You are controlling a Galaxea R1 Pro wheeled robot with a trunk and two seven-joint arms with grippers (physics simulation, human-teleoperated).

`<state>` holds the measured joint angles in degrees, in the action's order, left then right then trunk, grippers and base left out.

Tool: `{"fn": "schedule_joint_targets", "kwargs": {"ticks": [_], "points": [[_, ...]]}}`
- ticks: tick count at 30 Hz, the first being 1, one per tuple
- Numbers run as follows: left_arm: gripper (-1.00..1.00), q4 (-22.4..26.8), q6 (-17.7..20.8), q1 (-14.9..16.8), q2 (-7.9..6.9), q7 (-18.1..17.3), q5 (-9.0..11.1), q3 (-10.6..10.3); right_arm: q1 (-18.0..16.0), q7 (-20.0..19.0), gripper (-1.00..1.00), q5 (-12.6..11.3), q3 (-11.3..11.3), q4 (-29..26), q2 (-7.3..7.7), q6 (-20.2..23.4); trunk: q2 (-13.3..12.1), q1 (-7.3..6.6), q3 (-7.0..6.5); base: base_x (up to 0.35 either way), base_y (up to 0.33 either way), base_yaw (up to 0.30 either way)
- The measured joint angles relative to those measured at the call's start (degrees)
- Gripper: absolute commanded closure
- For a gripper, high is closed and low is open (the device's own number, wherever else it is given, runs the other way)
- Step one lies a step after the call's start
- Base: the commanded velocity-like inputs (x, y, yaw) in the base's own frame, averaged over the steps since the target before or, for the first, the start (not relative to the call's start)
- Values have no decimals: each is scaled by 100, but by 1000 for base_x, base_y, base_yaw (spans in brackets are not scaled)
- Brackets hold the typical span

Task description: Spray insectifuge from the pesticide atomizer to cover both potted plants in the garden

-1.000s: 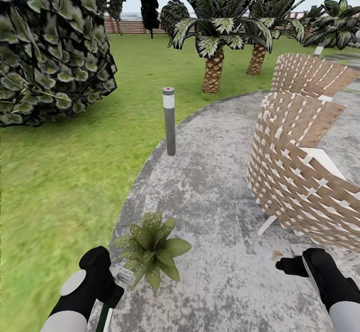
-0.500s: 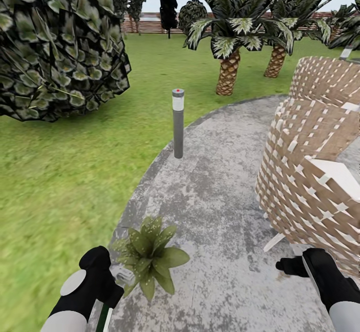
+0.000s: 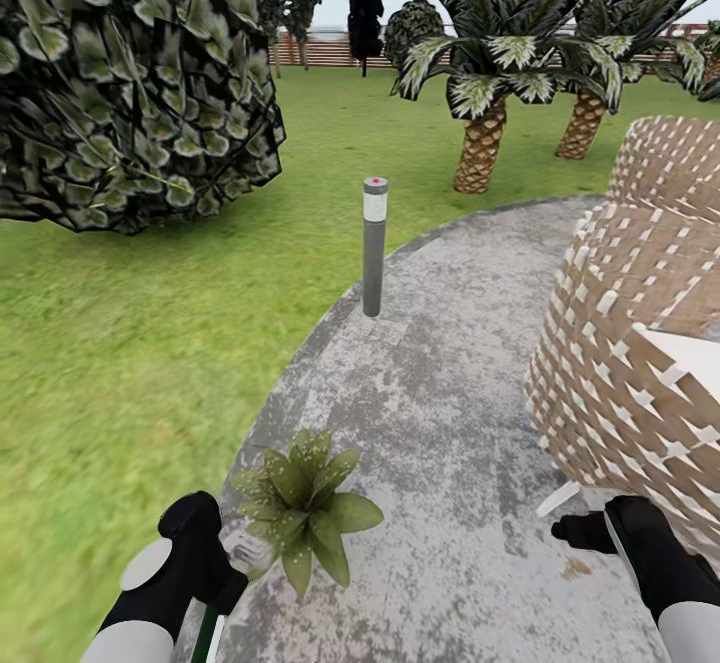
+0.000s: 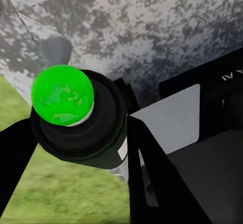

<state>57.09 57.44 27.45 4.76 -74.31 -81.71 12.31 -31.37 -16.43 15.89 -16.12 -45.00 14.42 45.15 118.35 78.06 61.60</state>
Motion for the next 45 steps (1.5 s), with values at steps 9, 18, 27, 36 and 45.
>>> {"fn": "schedule_joint_targets", "kwargs": {"ticks": [9,18,27,36,45], "points": [[100,-3,-1,1,1,-1,-11,-1,2,-16,-100,-4,11,341,-392,0,0,0,0,0,0,152],[100,-3,3,1,1,-5,-26,-1,2,-28,-100,1,17,672,-432,1,0,0,0,0,0,2],[100,-9,4,1,1,-7,-20,-1,2,-24,-100,19,23,669,-429,2,0,0,0,0,0,0],[100,-19,7,52,57,-42,6,-76,2,-28,-100,-5,5,685,-429,2,0,0,0,0,0,-6],[100,-19,3,54,71,-42,-14,-80,2,-21,-100,3,20,1092,-432,2,0,0,-17,0,0,-125]]}}
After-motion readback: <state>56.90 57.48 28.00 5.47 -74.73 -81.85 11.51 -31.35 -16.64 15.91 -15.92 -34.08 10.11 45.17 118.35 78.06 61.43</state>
